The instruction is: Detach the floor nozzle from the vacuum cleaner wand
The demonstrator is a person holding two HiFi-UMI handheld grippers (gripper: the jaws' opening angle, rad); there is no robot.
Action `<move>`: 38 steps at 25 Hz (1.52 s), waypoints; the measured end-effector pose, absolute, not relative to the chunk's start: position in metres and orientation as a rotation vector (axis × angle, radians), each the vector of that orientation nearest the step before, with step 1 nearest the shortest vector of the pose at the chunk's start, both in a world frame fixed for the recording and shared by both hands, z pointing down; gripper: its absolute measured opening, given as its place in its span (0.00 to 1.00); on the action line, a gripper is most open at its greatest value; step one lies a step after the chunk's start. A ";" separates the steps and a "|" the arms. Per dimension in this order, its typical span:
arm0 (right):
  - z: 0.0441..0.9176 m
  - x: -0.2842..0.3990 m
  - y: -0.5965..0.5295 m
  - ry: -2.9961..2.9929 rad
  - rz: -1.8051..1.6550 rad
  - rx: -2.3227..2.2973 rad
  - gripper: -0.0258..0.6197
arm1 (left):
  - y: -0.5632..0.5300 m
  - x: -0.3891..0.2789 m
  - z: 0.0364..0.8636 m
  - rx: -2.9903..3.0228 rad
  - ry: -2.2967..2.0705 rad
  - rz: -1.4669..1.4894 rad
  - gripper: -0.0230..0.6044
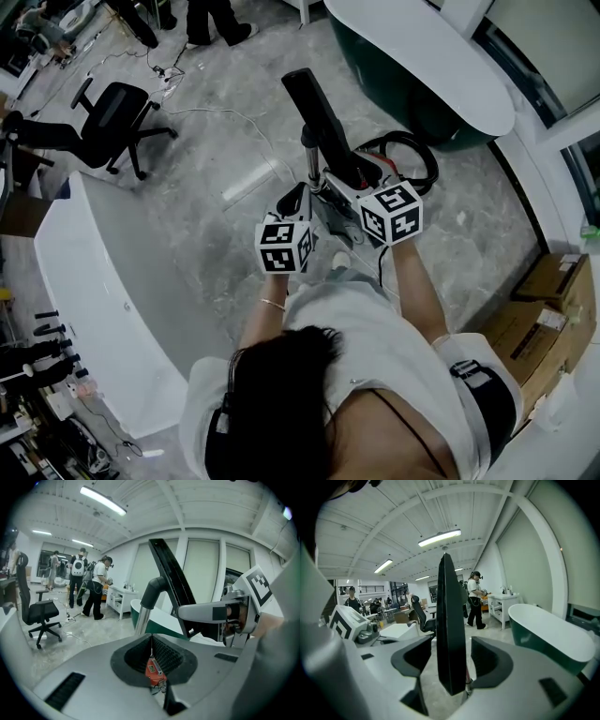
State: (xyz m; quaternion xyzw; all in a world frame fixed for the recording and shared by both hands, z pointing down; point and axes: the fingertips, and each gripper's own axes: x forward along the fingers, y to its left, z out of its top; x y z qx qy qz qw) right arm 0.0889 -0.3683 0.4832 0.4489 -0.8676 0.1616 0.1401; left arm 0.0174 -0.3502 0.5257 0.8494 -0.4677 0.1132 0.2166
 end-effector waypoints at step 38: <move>0.515 0.057 -0.391 -2.478 0.487 0.990 0.29 | -0.367 0.007 0.537 2.310 -1.359 0.340 0.04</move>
